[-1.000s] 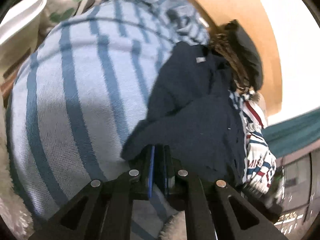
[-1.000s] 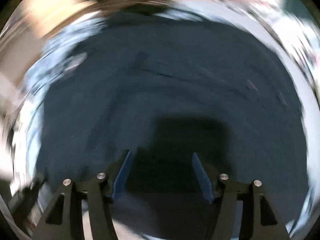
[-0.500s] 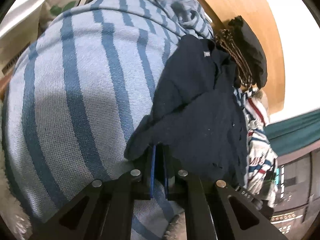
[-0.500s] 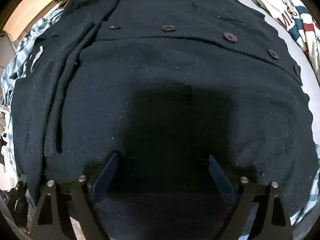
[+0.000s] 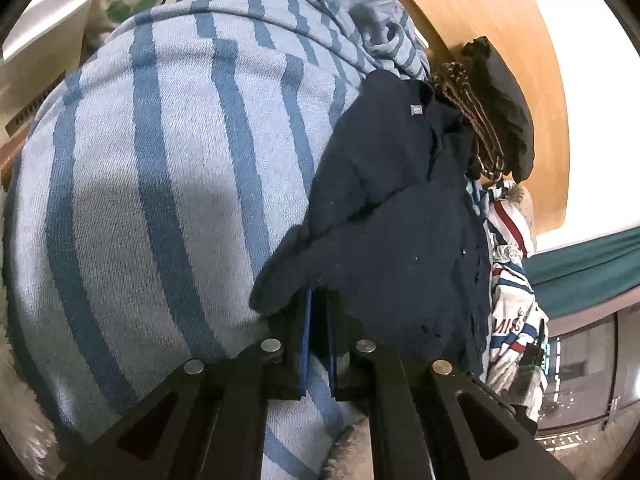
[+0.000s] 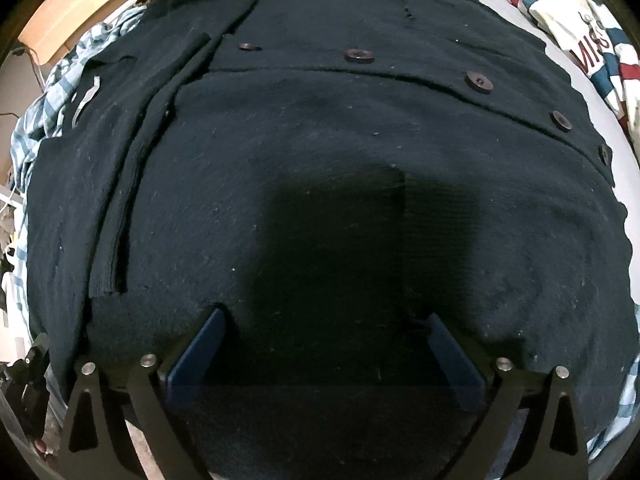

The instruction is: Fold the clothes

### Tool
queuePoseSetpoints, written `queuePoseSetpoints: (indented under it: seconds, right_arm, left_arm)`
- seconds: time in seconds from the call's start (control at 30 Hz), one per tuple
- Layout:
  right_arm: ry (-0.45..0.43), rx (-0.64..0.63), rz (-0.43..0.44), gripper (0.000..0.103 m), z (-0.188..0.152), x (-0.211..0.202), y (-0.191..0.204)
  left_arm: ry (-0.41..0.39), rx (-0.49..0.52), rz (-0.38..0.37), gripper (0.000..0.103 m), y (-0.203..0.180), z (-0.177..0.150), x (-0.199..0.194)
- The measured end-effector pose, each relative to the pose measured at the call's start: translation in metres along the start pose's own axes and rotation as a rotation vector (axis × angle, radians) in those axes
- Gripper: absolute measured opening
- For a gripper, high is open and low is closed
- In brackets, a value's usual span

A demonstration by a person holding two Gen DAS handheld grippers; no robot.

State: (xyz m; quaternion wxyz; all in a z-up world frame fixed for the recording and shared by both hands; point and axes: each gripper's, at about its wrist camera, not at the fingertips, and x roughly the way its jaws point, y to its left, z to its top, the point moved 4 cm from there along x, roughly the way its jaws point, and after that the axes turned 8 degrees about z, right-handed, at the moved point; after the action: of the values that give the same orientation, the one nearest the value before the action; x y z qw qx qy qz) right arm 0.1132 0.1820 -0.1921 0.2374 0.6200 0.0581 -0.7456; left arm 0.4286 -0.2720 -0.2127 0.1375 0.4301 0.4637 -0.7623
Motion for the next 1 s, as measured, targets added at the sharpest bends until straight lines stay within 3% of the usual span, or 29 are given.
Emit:
queuePoseSetpoints:
  seconds: [0.2,0.73,1.0]
  right_arm:
    - [-0.006,0.030,0.047,0.103,0.004,-0.013,-0.013]
    - [-0.014,0.022,0.047,0.103,0.004,-0.030,-0.023]
    - [-0.023,0.025,0.049,0.103,0.001,-0.045,-0.035]
  left_arm:
    - [0.012,0.012,0.002,0.006,-0.002,-0.003,0.002]
    - [0.018,0.004,0.000,0.006,-0.001,-0.004,0.004]
    - [0.006,0.042,0.035,0.006,-0.006,-0.006,0.005]
